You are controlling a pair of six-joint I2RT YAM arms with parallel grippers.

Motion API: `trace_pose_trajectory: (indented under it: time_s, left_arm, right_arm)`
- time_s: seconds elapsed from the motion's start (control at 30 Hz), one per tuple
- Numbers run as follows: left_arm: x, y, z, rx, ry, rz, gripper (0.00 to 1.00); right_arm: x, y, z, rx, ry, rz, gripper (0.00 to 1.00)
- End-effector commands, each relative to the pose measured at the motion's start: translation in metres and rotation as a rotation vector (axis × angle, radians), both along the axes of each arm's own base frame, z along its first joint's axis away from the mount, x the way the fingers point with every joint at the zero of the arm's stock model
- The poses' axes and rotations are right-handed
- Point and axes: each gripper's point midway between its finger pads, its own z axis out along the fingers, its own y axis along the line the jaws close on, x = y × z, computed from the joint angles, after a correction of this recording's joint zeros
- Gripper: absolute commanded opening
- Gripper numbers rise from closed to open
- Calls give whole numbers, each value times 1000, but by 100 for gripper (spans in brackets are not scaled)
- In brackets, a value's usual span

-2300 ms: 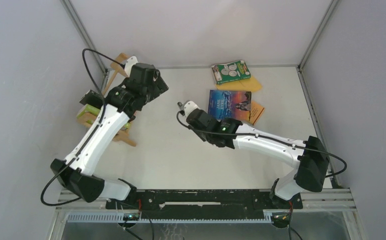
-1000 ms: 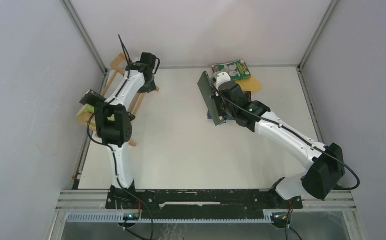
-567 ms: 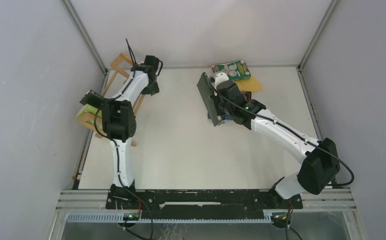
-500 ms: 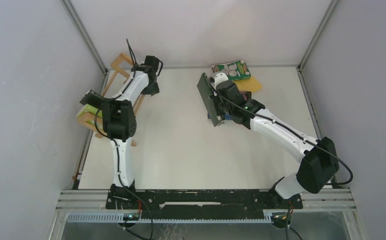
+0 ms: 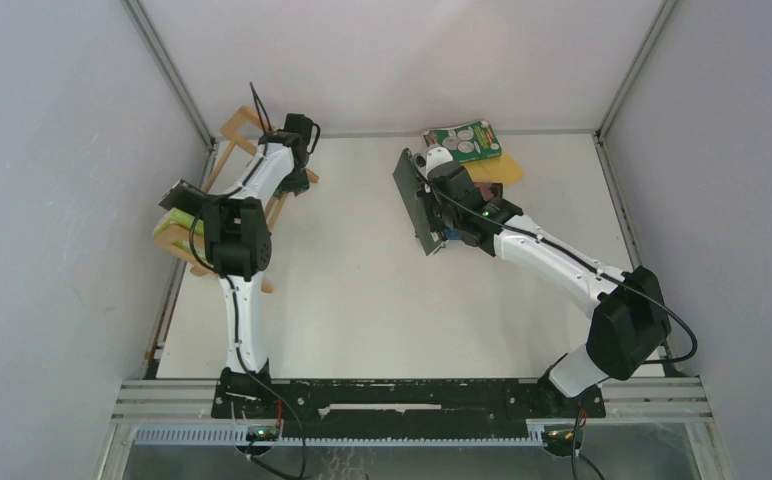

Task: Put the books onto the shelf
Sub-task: Move the shelf to the center of the board.

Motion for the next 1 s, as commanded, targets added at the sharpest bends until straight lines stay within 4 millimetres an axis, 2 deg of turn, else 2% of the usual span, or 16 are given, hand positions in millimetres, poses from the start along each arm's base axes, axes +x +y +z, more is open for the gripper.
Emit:
trace_pose_trajectory:
  time_s: [0.0, 0.27, 0.5, 0.67, 0.97]
  left_arm:
    - [21, -7, 21, -36, -82, -22, 45]
    - [19, -19, 23, -87, -99, -25, 35]
    - [19, -45, 28, -91, -111, -72, 31]
    - [17, -60, 30, -93, -113, -99, 22]
    - [11, -79, 34, -107, -115, -132, 18]
  right_arm:
    - [27, 14, 60, 137, -160, -31, 0]
    - [30, 8, 63, 136, -170, -39, 0]
    - [31, -1, 65, 125, -172, -57, 0]
    - [31, -5, 68, 125, -179, -65, 0]
    - [29, -8, 70, 120, -179, -77, 0]
